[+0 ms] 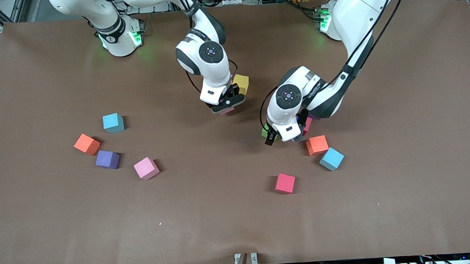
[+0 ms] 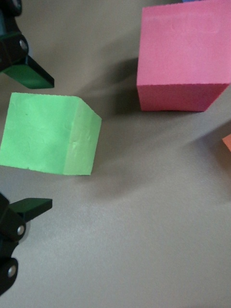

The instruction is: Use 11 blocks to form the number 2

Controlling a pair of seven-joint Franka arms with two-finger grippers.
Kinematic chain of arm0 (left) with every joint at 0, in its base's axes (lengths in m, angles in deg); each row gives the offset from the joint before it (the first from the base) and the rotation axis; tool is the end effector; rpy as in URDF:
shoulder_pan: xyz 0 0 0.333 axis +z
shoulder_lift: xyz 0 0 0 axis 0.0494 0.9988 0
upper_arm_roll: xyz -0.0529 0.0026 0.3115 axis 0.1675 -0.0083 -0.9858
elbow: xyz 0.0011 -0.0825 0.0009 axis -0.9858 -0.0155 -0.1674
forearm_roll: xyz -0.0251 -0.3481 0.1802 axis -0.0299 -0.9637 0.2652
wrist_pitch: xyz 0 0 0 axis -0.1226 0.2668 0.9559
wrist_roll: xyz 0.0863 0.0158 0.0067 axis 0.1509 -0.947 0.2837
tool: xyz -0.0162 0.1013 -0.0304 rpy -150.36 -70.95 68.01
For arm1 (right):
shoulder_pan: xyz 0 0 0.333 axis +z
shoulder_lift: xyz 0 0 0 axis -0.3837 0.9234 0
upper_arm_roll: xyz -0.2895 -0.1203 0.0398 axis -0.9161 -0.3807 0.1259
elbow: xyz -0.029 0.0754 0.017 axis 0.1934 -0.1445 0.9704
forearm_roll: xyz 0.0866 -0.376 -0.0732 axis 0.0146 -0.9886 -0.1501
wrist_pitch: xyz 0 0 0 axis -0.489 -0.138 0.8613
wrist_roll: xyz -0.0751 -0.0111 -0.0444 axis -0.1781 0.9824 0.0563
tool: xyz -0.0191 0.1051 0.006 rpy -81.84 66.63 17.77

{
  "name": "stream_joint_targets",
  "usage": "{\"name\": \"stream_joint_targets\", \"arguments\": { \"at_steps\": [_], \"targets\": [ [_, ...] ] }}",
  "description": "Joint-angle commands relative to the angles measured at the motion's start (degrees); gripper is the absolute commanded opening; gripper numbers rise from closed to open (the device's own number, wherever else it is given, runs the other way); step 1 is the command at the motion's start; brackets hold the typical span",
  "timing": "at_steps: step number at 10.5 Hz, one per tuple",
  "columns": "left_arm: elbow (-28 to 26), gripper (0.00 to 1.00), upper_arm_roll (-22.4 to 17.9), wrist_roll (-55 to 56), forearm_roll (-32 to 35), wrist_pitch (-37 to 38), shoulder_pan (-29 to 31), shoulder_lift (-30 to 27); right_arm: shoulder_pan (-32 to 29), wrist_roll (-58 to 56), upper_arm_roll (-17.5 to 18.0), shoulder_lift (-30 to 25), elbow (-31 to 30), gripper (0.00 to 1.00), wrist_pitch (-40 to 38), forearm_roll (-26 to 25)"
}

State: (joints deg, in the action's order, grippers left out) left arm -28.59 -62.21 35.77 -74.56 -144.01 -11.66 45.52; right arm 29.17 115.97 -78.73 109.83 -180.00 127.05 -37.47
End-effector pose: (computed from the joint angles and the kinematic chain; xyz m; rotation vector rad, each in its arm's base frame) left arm 0.5194 -0.3859 0.2172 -2.5962 -1.7364 0.1411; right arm 0.3946 0.4886 0.2454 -3.0825 -0.4255 0.0165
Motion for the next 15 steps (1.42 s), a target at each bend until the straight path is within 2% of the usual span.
{"name": "stream_joint_targets", "arguments": {
  "at_steps": [1,6,13,15],
  "targets": [
    [0.43,1.0,-0.47,-0.28,1.19,1.35,-0.8,0.08,2.75,9.57,-0.25,4.3,4.9,0.14,0.03,0.64],
    [0.51,0.99,-0.47,-1.33,1.27,1.26,-0.97,1.13,4.43,16.72,-0.34,7.12,7.11,0.13,0.38,0.29],
    [0.77,0.42,-0.47,-9.83,1.19,1.26,0.25,1.05,5.75,20.6,-0.25,9.15,8.26,0.14,-0.15,0.73],
    [1.48,0.41,-0.47,-19.39,1.27,1.35,2.09,0.87,6.01,20.6,-0.25,9.24,8.0,0.14,-0.67,0.73]
  ]
}}
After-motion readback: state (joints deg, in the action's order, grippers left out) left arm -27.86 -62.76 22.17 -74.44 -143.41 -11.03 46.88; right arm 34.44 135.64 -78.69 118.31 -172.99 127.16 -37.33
